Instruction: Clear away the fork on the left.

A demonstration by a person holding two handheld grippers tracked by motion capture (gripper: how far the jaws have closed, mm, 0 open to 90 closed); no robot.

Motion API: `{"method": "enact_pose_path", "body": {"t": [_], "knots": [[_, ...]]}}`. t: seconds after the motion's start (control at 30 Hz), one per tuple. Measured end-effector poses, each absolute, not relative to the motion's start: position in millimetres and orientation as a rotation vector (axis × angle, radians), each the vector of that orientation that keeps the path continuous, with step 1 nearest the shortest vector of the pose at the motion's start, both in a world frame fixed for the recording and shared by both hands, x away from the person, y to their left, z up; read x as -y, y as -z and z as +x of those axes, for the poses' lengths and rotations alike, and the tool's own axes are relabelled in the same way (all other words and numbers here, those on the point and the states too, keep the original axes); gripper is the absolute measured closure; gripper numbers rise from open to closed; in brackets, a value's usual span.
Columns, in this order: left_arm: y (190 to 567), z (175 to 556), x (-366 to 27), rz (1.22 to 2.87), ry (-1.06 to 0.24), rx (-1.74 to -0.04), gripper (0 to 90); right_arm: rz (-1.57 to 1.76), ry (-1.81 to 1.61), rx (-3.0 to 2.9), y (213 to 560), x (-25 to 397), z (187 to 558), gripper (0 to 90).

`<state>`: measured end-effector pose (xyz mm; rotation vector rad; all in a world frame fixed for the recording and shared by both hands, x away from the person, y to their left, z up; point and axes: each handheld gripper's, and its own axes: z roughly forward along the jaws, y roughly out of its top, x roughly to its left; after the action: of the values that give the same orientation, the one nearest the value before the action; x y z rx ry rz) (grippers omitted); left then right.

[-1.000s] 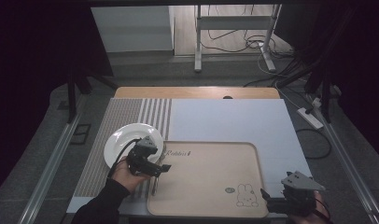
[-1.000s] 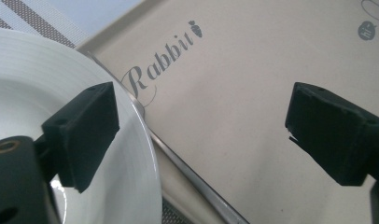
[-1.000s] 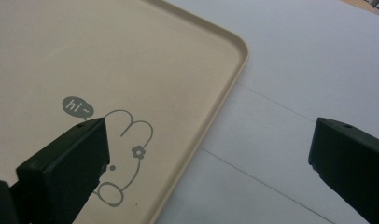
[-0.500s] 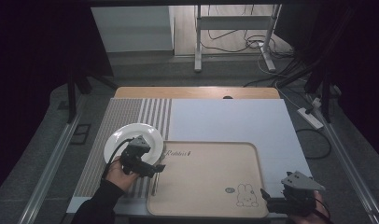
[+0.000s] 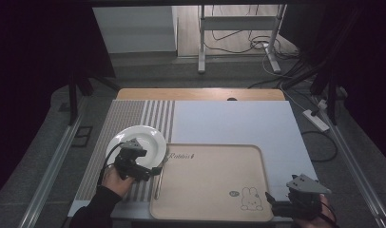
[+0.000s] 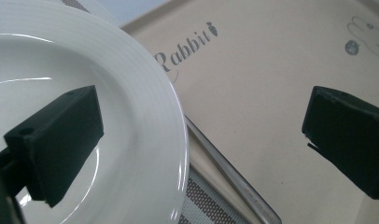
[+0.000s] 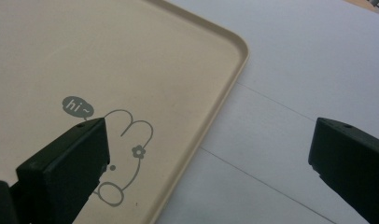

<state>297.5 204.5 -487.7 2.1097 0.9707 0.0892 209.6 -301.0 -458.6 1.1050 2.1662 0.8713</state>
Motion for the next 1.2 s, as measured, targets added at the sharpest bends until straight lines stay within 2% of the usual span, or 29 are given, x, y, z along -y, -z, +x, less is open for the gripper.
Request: {"method": "enact_pose_path", "body": {"t": [1.2], "knots": [[494.1, 263.3, -247.3, 2.051, -0.127, -1.065, 0.0, 1.106, -0.867, -2.171, 458.6, 300.5, 209.4, 0.0]]}}
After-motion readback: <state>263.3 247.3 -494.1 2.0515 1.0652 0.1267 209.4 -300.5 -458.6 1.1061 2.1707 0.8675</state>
